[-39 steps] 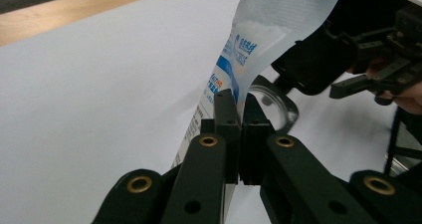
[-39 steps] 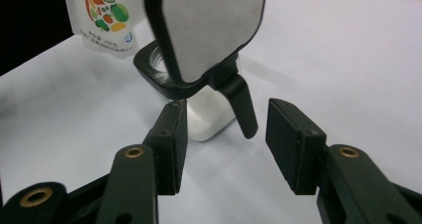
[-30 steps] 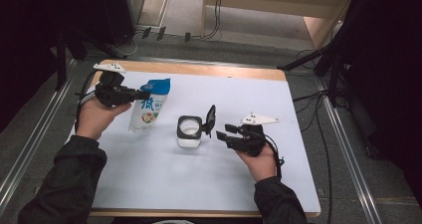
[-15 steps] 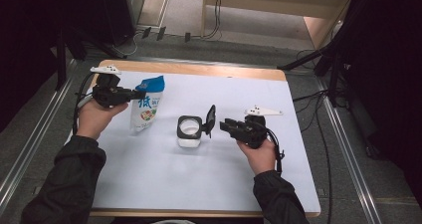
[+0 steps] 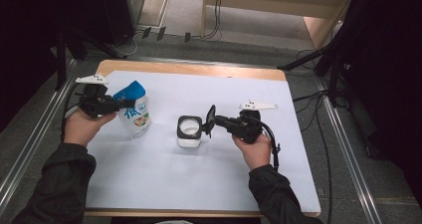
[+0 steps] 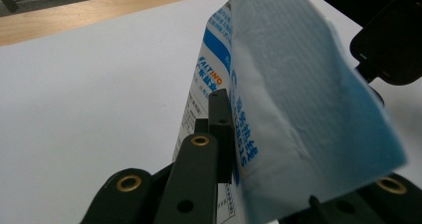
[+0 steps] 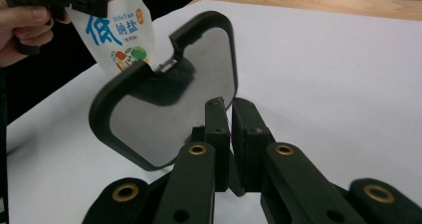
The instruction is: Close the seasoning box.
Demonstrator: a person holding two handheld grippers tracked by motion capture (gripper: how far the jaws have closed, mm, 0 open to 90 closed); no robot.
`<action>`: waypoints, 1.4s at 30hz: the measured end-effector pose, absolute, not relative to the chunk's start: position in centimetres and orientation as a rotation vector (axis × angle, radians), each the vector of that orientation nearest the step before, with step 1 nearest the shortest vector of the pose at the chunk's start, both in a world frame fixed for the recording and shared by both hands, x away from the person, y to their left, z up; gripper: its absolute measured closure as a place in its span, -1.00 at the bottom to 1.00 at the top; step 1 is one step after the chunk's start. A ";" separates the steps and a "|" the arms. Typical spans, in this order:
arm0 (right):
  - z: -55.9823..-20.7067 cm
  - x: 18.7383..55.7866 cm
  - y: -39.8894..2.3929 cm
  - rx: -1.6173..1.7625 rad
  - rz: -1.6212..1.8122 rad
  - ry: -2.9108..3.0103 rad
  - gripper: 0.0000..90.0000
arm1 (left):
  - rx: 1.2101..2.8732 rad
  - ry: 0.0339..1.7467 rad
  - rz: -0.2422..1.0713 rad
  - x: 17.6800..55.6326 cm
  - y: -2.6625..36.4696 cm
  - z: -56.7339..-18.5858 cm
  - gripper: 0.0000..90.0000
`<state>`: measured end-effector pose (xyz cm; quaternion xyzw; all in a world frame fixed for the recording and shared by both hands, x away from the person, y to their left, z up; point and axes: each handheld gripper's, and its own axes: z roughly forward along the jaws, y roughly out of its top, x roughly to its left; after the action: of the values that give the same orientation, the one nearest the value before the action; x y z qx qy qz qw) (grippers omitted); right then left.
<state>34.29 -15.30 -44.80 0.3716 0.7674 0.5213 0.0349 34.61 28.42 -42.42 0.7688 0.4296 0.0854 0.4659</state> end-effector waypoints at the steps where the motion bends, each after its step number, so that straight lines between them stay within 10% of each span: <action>1: -44.8 34.3 -15.1 1.141 1.604 2.359 0.94 | 1.892 1.053 0.209 34.5 28.5 -42.4 0.89; 22: -45.0 35.5 -13.3 1.122 1.634 2.380 0.94 | 1.991 1.009 0.251 33.3 28.0 -43.5 -0.08; 42: -45.3 35.7 -12.2 1.050 1.586 2.411 0.80 | 1.979 1.043 0.282 30.7 29.1 -45.0 -0.13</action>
<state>35.73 -12.23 -45.28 0.3416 0.7845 0.5163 0.0355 30.70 29.10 -44.96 0.7929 0.4179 0.1129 0.4288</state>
